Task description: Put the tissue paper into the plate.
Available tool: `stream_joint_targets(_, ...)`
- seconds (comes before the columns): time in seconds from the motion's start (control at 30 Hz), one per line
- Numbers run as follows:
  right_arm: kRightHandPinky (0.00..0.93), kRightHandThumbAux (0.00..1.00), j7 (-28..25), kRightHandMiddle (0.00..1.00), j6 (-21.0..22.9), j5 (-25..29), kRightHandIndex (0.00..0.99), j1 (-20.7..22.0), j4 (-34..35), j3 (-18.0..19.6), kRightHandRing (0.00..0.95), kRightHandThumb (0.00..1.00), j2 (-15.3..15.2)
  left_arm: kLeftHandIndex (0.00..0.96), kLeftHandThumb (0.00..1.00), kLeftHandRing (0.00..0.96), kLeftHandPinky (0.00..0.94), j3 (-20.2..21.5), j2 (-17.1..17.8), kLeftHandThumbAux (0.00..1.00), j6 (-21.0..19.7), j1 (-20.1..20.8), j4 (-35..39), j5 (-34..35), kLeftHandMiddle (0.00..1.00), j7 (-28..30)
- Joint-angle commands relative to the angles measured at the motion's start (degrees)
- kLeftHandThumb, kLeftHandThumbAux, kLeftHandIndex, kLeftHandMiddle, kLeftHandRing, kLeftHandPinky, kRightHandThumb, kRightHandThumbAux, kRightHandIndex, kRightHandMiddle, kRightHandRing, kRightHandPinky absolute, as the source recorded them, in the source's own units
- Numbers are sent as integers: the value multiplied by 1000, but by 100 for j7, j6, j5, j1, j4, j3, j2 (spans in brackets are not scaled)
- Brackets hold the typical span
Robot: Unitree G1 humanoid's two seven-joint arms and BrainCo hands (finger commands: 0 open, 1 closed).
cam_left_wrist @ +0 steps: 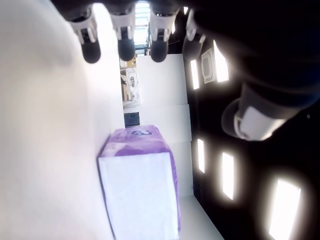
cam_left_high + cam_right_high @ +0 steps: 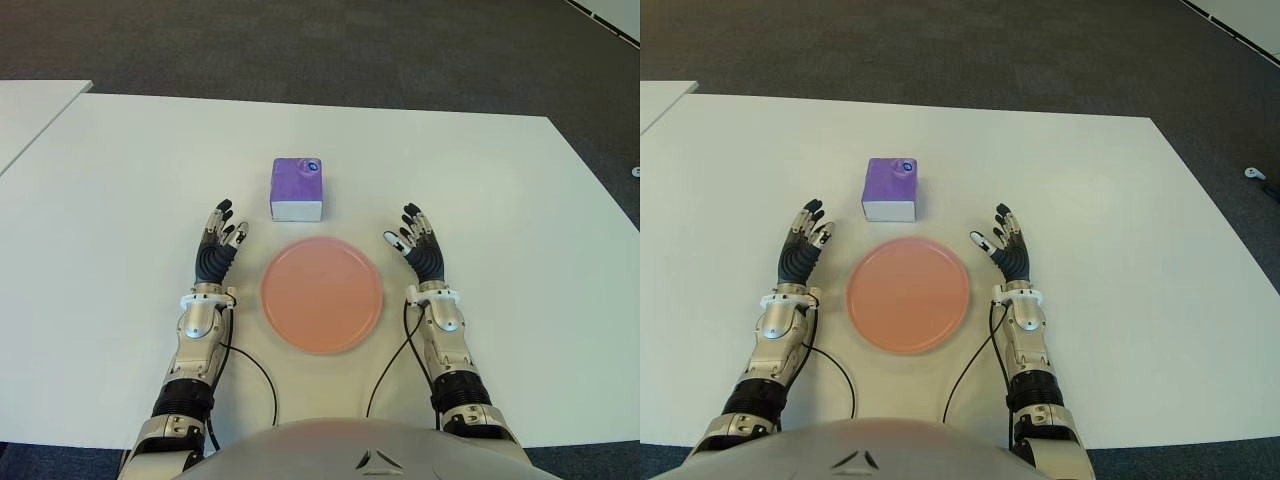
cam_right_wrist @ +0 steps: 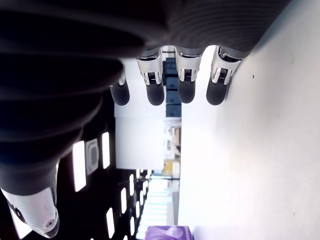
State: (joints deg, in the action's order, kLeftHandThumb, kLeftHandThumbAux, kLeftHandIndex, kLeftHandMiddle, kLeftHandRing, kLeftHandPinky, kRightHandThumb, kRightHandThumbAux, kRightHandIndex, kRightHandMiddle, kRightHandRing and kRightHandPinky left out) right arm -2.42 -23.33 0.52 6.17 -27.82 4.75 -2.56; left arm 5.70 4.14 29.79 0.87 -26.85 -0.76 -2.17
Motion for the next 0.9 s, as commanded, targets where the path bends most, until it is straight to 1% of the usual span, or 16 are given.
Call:
stream_joint_targets(0.03, 0, 667, 22, 0, 236, 28, 0, -162, -271, 10, 0, 0, 15, 0, 0, 0, 0, -16, -30, 495, -143, -83, -108, -42, 0, -40)
stream_joint_targets(0.47, 0, 671, 54, 0, 204, 24, 0, -81, -397, 26, 0, 0, 30, 0, 0, 0, 0, 19, -9, 513, -147, -38, -128, -14, 0, -34)
stream_joint_targets(0.6, 0, 671, 75, 0, 194, 14, 0, -52, -435, 23, 0, 0, 36, 0, 0, 0, 0, 53, 27, 533, -148, -3, -118, 18, 0, -8)
stream_joint_targets(0.73, 0, 671, 96, 0, 179, 3, 0, -30, -462, 15, 0, 0, 45, 0, 0, 0, 0, 175, 198, 552, -180, 146, -209, 152, 0, 119)
stream_joint_targets(0.83, 0, 671, 110, 0, 169, -9, 0, -11, -481, 9, 0, 0, 49, 0, 0, 0, 0, 280, 358, 565, -151, 329, -429, 234, 0, 221)
stream_joint_targets(0.9, 0, 671, 117, 0, 158, -18, 0, 6, -504, 5, 0, 0, 48, 0, 0, 0, 0, 378, 533, 571, -133, 577, -660, 279, 0, 296)
